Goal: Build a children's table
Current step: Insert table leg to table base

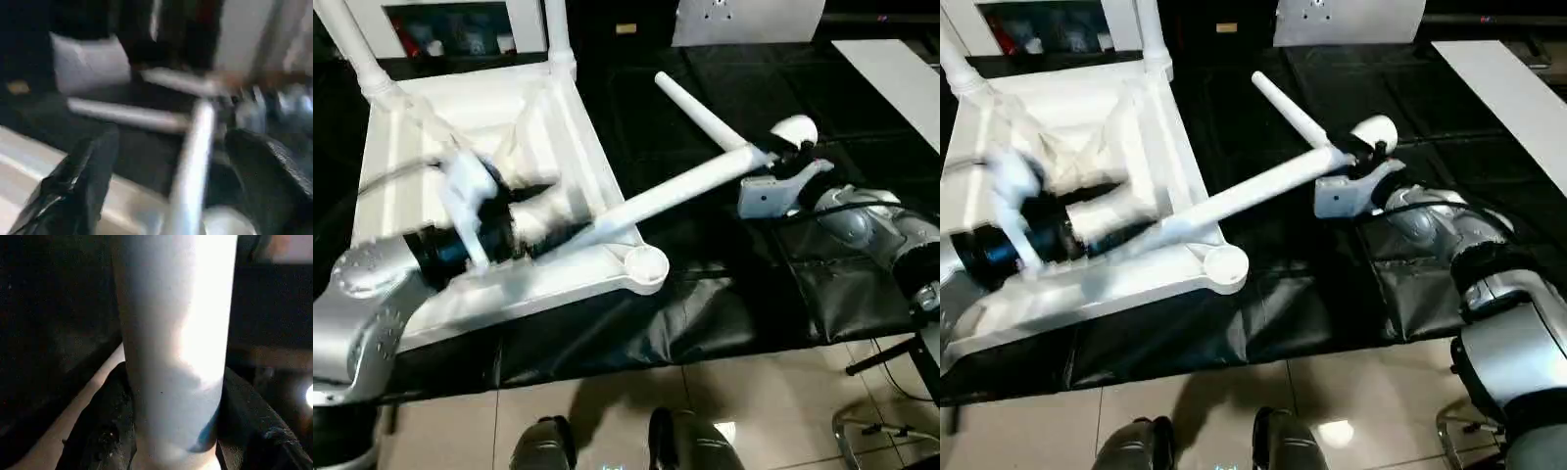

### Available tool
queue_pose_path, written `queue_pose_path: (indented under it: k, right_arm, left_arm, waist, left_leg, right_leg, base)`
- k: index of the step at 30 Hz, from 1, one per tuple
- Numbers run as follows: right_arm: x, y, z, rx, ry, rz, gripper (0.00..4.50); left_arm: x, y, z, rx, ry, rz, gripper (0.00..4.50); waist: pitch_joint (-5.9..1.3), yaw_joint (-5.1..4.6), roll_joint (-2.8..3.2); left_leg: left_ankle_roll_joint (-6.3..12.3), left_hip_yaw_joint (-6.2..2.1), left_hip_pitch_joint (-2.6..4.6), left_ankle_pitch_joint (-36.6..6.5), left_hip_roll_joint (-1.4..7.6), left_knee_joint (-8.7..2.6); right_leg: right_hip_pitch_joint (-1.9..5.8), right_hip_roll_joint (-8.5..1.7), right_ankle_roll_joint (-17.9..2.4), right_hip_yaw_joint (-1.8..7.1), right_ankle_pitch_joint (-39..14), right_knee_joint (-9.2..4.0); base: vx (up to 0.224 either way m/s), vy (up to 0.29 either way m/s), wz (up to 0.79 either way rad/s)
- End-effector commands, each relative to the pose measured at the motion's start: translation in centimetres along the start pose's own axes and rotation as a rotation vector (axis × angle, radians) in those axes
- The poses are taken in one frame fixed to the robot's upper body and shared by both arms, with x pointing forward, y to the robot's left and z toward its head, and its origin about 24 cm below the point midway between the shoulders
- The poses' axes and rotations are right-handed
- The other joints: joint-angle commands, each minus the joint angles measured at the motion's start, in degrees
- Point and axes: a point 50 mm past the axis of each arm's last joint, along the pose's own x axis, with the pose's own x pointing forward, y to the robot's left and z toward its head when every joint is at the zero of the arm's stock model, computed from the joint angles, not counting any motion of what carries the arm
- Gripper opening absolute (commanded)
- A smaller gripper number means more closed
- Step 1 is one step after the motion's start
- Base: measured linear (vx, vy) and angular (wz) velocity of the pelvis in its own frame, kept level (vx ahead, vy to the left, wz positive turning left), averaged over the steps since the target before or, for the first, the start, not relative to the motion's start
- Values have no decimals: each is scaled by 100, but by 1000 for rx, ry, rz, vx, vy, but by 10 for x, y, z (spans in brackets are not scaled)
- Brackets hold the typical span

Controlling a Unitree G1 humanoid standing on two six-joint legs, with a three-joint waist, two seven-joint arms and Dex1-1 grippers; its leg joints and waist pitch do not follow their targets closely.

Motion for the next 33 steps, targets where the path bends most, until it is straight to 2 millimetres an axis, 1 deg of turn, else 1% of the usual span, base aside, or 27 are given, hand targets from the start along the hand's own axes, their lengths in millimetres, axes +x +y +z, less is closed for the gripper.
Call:
queue_pose_path:
  k: [1,3,4,6,8,9,10,11,12,13,14,15,16,17,18,19,21,22,23,24,25,26,27,28,29,30,33]
  right_arm:
    - [-4,-5,-8,122,45,-39,193]
    - [-3,-13,-11,426,69,-123,192]
    - [-1,-19,-11,539,59,-164,192]
    - [2,-27,-7,716,19,-208,191]
    - [2,-27,-7,716,19,-208,190]
    - [4,-30,-5,791,-7,-217,190]
    - [13,-38,8,1016,-85,-228,189]
    - [13,-38,8,1016,-85,-228,189]
    - [17,-44,18,1179,-169,-218,189]
    - [19,-47,25,1259,-213,-203,189]
    - [23,-52,44,1471,-339,-134,189]
    - [23,-52,44,1471,-339,-134,188]
    - [23,-52,44,1471,-339,-134,188]
    - [24,-52,51,1585,-374,-81,188]
    - [24,-52,68,1765,-456,44,188]
    - [24,-51,74,1831,-487,106,188]
    - [23,-50,79,1871,-508,149,188]
    - [20,-48,90,1976,-555,264,188]
    - [15,-46,99,2066,-604,397,188]
    - [10,-45,106,2121,-643,508,188]
    - [10,-45,106,2121,-643,508,188]
    - [6,-44,109,2147,-667,576,188]
    - [5,-44,110,2154,-675,594,188]
    - [1,-44,112,2170,-698,642,188]
    - [-1,-44,112,2172,-702,666,188]
    - [-8,-44,113,2169,-695,716,188]
    - [-15,-44,115,2151,-668,763,188]
  left_arm:
    - [-7,17,8,-14,-63,136,391]
    - [-15,42,8,-12,-67,341,391]
    - [-18,47,5,10,-19,376,391]
    - [-21,49,-2,48,51,395,391]
    - [-21,49,-2,48,51,395,391]
    - [-21,49,-4,59,70,398,391]
    - [-15,42,-9,71,98,365,391]
    - [-15,42,-9,71,98,365,391]
    - [-10,37,-13,79,117,340,391]
    - [-7,34,-14,82,122,327,391]
    - [2,25,-17,80,127,293,391]
    - [2,25,-17,80,127,293,391]
    - [2,25,-17,80,127,293,391]
    - [6,21,-18,72,125,276,391]
    - [13,14,-18,55,117,243,391]
    - [17,11,-18,47,112,228,391]
    - [18,8,-18,41,110,219,391]
    - [24,3,-17,25,98,199,391]
    - [31,-2,-16,2,80,174,391]
    - [37,-7,-14,-24,61,148,391]
    - [37,-7,-14,-24,61,148,391]
    - [40,-11,-13,-41,50,132,391]
    - [41,-11,-12,-50,45,127,391]
    - [43,-14,-10,-76,31,114,391]
    - [45,-17,-9,-95,19,97,391]
    - [48,-23,-5,-137,-3,57,391]
    - [50,-31,-2,-167,-20,13,425]
  waist:
    - [-566,-22,-73]
    - [-561,-29,-88]
    - [-563,-43,-86]
    - [-570,-67,-85]
    - [-572,-65,-68]
    - [-572,-52,-25]
    - [-558,-62,-28]
    - [-560,-47,-39]
    - [-560,-56,-42]
    - [-580,-38,-27]
    - [-555,-32,0]
    - [-575,-9,1]
    - [-586,25,14]
    - [-586,25,14]
    - [-563,67,6]
    - [-552,84,17]
    - [-576,152,42]
    - [-559,165,23]
    - [-558,180,-34]
    - [-568,233,13]
    - [-565,224,4]
    - [-583,248,14]
    - [-578,259,2]
    - [-573,254,-32]
    - [-568,265,-21]
    - [-566,262,-67]
    - [-585,289,-53]
  left_leg:
    - [485,-14,61,-1364,132,-291]
    - [566,-24,64,-1471,128,-279]
    - [605,-55,42,-1465,138,-291]
    - [650,-78,54,-1405,177,-302]
    - [699,-73,54,-1289,190,-304]
    - [699,-65,63,-1245,190,-300]
    - [786,-65,57,-1292,189,-313]
    - [823,-80,52,-1275,211,-331]
    - [882,-97,46,-1240,215,-348]
    - [887,-110,56,-1203,247,-347]
    - [879,-99,67,-1196,237,-354]
    - [869,-121,71,-1100,267,-366]
    - [781,-106,88,-1068,267,-362]
    - [781,-106,88,-1068,267,-362]
    - [673,-99,99,-1027,241,-375]
    - [652,-101,123,-1041,241,-382]
    - [530,-110,139,-1068,261,-390]
    - [476,-102,136,-1052,241,-404]
    - [477,-102,151,-1007,241,-406]
    - [453,-101,161,-975,252,-408]
    - [447,-102,147,-937,244,-417]
    - [409,-110,141,-910,261,-424]
    - [368,-116,119,-881,258,-432]
    - [341,-100,123,-874,247,-429]
    - [321,-102,131,-895,248,-428]
    - [283,-85,127,-851,223,-427]
    - [285,-93,116,-659,237,-434]
  right_leg:
    - [405,-339,-988,347,-1866,-461]
    - [392,-339,-813,347,-2039,-453]
    - [405,-343,-758,329,-2092,-440]
    - [380,-377,-766,330,-2112,-435]
    - [369,-385,-910,337,-1998,-445]
    - [360,-382,-1032,340,-1911,-442]
    - [390,-372,-1104,348,-1803,-439]
    - [412,-395,-1089,357,-1760,-435]
    - [425,-391,-1127,347,-1688,-424]
    - [414,-432,-1146,359,-1675,-420]
    - [405,-414,-1169,354,-1716,-457]
    - [414,-438,-1195,366,-1666,-436]
    - [382,-432,-1236,350,-1758,-467]
    - [382,-432,-1236,350,-1758,-467]
    - [397,-417,-1224,363,-1835,-480]
    - [399,-403,-1176,368,-1842,-493]
    - [373,-431,-1119,355,-1964,-514]
    - [388,-423,-1071,361,-2011,-543]
    - [392,-423,-1059,371,-1971,-541]
    - [378,-446,-1032,371,-1972,-547]
    - [398,-428,-1024,367,-1938,-552]
    - [390,-450,-1035,351,-1905,-548]
    - [416,-467,-1018,348,-1896,-556]
    - [424,-476,-989,357,-1937,-571]
    - [411,-485,-973,356,-2010,-578]
    - [433,-485,-900,358,-2130,-593]
    - [426,-480,-865,352,-2010,-586]
  base:
    - [0,0,0]
    - [0,0,0]
    - [0,0,0]
    - [0,0,0]
    - [0,0,0]
    - [0,0,0]
    - [0,0,0]
    - [0,0,0]
    - [0,0,0]
    - [0,0,0]
    - [0,0,0]
    - [0,0,0]
    - [0,0,0]
    - [0,0,0]
    - [0,0,0]
    - [0,0,0]
    - [0,0,0]
    - [0,0,0]
    - [0,0,0]
    - [0,0,0]
    - [0,0,0]
    - [0,0,0]
    - [0,0,0]
    - [0,0,0]
    - [0,0,0]
    - [0,0,0]
    - [0,0,0]
